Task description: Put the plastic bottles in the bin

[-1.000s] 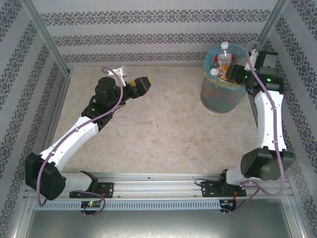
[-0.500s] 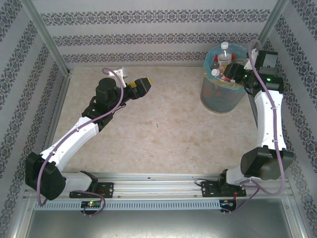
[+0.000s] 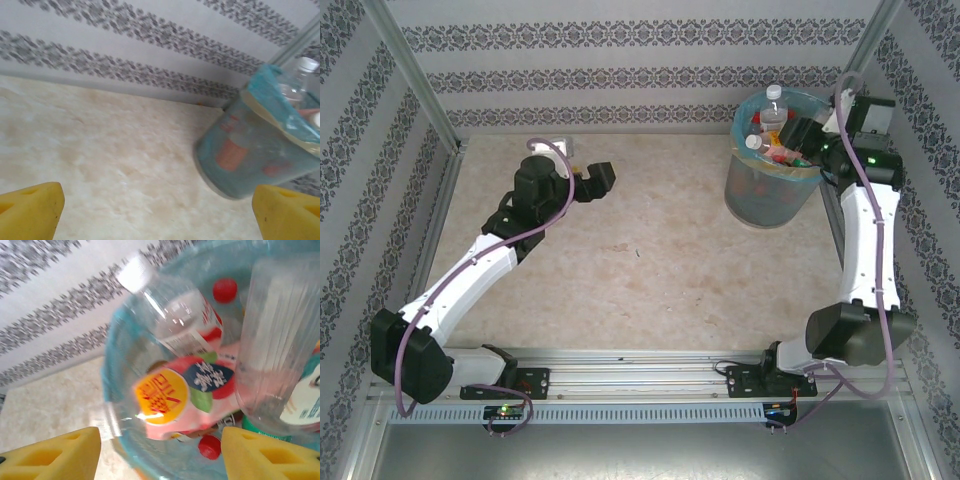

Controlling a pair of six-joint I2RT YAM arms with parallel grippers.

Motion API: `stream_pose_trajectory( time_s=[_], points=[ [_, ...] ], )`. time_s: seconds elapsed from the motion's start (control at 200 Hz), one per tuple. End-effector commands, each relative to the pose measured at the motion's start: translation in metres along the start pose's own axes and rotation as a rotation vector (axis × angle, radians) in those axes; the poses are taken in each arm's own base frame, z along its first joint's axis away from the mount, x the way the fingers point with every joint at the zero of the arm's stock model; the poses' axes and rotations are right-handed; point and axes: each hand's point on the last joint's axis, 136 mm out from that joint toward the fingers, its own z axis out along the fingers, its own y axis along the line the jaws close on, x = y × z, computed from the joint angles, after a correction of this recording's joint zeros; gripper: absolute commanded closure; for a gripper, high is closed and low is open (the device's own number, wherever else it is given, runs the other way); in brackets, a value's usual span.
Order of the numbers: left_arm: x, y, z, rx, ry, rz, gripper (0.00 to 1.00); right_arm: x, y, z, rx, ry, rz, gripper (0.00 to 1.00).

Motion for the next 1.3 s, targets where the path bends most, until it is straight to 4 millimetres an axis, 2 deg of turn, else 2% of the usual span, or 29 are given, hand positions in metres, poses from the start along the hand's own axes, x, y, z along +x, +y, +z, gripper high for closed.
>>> stream_pose_trajectory(
  time_s=[0.0,0.06,0.13,0.22,0.295,0.395,0.485,0.545,0.634,0.649,0.714,0.779,0.954,1.049,1.159,1.294],
  points=[
    [-0.044,0.029,-0.027,-0.187,-0.158,0.175,0.03,-0.02,0.04,-0.058,-0.071,-0.153,-0.056,0.34],
    [-0.05,0.049,-0.04,-0.294,-0.225,0.26,0.03,-0.014,0.047,-0.071,-0.082,-0.231,-0.098,0.33],
    [-0.046,0.079,-0.059,-0.449,-0.295,0.351,0.01,0.004,0.051,-0.075,-0.095,-0.318,-0.178,0.29],
    [-0.027,0.128,-0.088,-0.674,-0.352,0.418,0.0,0.049,0.023,-0.06,-0.016,-0.355,-0.248,0.28],
    [-0.007,0.158,-0.103,-0.778,-0.345,0.437,0.01,0.083,0.001,-0.047,0.005,-0.371,-0.268,0.27],
    [0.024,0.185,-0.11,-0.83,-0.339,0.436,0.03,0.125,-0.019,-0.032,0.012,-0.356,-0.342,0.27],
    [0.056,0.205,-0.103,-0.838,-0.291,0.431,0.05,0.153,-0.044,-0.015,0.067,-0.329,-0.345,0.25],
    [0.07,0.217,-0.1,-0.866,-0.281,0.425,0.05,0.169,-0.055,-0.002,0.078,-0.321,-0.368,0.25],
    [0.085,0.222,-0.088,-0.828,-0.274,0.429,0.05,0.185,-0.066,0.008,0.089,-0.339,-0.411,0.24],
    [0.087,0.222,-0.086,-0.819,-0.271,0.43,0.05,0.195,-0.072,0.011,0.096,-0.323,-0.412,0.24],
    [0.093,0.22,-0.076,-0.772,-0.27,0.433,0.05,0.202,-0.075,0.012,0.096,-0.328,-0.416,0.23],
    [0.099,0.22,-0.068,-0.751,-0.242,0.455,0.05,0.203,-0.075,0.011,0.084,-0.348,-0.421,0.23],
    [0.112,0.223,-0.064,-0.72,-0.226,0.454,0.03,0.2,-0.066,0.003,0.052,-0.371,-0.427,0.22],
    [0.115,0.221,-0.06,-0.676,-0.243,0.485,0.02,0.201,-0.072,0.005,0.074,-0.402,-0.451,0.2],
    [0.118,0.225,-0.05,-0.64,-0.231,0.502,0.0,0.209,-0.088,0.02,0.115,-0.403,-0.446,0.17],
    [0.126,0.236,-0.036,-0.595,-0.201,0.487,0.0,0.219,-0.085,0.044,0.052,-0.369,-0.463,0.17]
  ],
)
